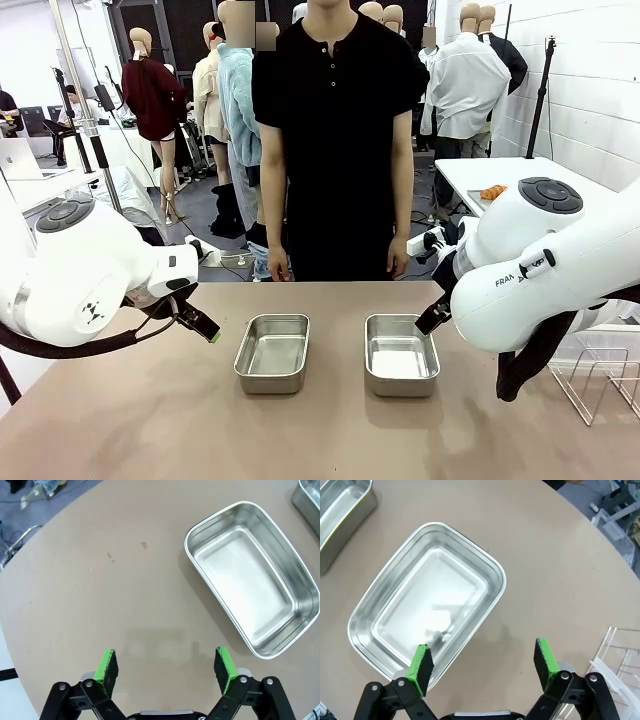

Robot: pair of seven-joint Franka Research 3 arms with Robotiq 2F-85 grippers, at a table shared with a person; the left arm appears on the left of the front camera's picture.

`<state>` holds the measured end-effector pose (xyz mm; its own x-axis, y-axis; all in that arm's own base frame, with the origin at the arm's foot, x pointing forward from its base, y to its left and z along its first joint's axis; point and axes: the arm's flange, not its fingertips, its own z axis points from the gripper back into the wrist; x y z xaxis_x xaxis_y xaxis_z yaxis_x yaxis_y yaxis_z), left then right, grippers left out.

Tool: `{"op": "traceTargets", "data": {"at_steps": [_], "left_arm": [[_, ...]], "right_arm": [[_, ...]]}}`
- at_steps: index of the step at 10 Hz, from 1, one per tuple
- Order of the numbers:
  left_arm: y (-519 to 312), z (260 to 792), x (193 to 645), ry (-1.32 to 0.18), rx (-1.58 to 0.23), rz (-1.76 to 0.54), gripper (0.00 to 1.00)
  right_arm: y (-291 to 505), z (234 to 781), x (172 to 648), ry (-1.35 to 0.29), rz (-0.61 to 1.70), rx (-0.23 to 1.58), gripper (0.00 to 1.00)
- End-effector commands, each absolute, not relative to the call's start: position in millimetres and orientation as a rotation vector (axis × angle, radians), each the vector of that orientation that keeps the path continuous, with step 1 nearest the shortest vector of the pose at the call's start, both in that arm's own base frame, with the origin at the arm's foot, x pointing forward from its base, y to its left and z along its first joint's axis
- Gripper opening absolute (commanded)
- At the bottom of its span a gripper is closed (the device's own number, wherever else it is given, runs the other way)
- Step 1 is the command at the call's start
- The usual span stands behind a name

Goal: Place the bread in airtight containers.
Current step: Lift both Airtight Container.

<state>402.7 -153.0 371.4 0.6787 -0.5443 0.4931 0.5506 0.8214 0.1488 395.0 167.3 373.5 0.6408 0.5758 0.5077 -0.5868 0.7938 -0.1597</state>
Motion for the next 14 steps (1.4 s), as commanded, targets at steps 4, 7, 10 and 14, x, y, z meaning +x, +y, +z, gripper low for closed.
{"op": "traceTargets", "data": {"at_steps": [4, 7, 10, 14], "left_arm": [[-151.3, 371.4, 403.3, -0.550, -0.014, -0.610, 1.00], [-151.3, 371.4, 403.3, -0.550, -0.014, -0.610, 1.00], [-153.2, 371.4, 402.6, -0.550, -0.012, -0.615, 1.00], [-125.4, 468.6, 399.9, -0.502, -0.053, -0.591, 1.00]], "right_arm": [[167.5, 373.5, 394.9, -0.572, 0.663, 0.021, 1.00], [167.5, 373.5, 394.9, -0.572, 0.663, 0.021, 1.00], [170.7, 386.1, 389.3, -0.576, 0.686, 0.032, 1.00], [127.4, 485.5, 345.7, -0.652, 0.631, 0.113, 1.00]]}}
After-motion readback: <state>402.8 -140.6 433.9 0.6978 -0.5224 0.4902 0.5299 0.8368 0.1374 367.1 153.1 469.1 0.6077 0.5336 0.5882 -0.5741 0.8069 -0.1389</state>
